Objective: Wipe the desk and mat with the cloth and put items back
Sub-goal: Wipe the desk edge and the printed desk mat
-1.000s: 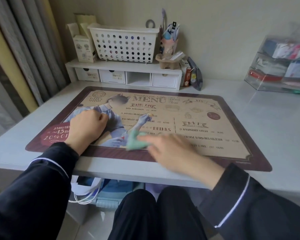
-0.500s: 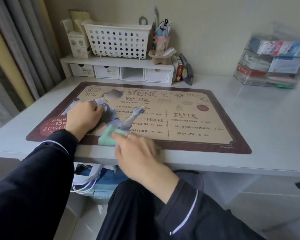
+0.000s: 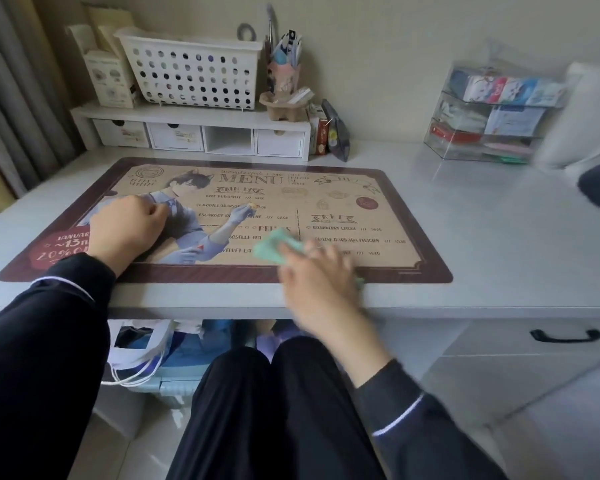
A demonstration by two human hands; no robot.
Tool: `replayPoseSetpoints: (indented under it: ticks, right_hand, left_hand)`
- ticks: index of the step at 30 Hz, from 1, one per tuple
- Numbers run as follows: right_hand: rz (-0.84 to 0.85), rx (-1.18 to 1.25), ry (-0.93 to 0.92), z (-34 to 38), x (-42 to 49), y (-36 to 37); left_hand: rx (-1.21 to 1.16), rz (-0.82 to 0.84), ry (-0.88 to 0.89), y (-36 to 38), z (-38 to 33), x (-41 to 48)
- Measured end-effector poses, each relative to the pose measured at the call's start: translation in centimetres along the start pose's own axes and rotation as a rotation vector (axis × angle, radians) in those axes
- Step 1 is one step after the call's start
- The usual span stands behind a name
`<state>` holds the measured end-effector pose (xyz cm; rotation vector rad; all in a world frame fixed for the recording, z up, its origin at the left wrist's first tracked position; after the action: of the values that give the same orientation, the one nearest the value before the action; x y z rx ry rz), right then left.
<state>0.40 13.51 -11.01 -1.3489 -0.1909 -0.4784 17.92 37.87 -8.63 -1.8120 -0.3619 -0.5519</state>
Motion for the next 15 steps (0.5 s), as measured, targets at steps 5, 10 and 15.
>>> replayPoseSetpoints:
  ticks: [5,10,15]
  right_hand:
    - [-0.095,0.084,-0.240,9.3,-3.9,0.1]
    - [-0.190,-0.076,0.029,-1.2,-3.1,-1.9]
    - [-0.176,-0.237,0.522,-8.5,-2.7,-3.8]
  left_hand:
    - [-0.014,-0.038,-0.022,-0.4,0.0,-0.2]
    - [-0.024,-0.006,-0.043,-0.5,0.0,-0.3]
    - [0.019,0.014,-0.050,-0.6,-0.3,-0.4]
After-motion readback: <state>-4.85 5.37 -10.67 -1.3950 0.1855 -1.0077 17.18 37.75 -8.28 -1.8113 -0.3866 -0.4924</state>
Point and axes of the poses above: each hand's wrist, its own x-axis towards the middle knuckle, its own y-axis out of the palm, z = x × y, the point moved 8 cm from there along x, towards the middle knuckle, and after that the axes turned 9 degrees about -z, right-handed, at the moved point
